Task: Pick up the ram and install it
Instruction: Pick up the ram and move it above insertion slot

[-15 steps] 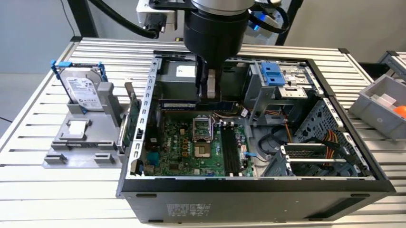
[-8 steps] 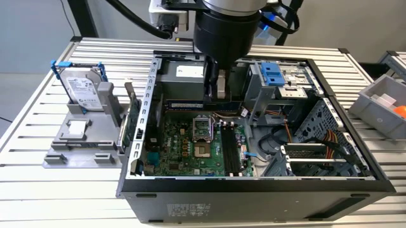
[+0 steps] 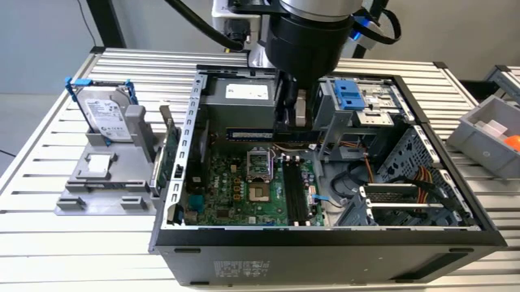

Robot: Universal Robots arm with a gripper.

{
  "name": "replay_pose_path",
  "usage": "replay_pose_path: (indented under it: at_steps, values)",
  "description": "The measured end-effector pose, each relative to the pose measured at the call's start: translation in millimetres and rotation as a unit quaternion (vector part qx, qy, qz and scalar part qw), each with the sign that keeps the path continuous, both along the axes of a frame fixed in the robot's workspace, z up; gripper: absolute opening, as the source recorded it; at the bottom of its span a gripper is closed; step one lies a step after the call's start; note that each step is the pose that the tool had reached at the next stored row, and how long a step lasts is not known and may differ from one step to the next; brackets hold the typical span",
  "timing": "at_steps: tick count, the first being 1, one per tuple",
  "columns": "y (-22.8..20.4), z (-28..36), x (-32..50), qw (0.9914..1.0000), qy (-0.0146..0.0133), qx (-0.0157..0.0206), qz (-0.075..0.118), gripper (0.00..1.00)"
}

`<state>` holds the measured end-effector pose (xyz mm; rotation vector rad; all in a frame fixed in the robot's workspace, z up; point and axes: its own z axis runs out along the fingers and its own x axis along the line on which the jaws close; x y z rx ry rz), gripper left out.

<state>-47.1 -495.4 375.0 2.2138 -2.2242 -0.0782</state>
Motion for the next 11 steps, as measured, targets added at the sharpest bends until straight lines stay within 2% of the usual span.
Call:
replay_pose_path:
  at_steps: [5, 9, 11]
  values:
    - [0.0, 0.0, 17.6, 0.99999, 0.0, -0.0003, -0.005, 0.0]
    - [0.0, 0.0, 26.9, 0.99997, 0.0, -0.0005, -0.008, 0.0]
    - [0.0, 0.0, 34.1, 0.99995, 0.0, -0.0008, -0.01, 0.0]
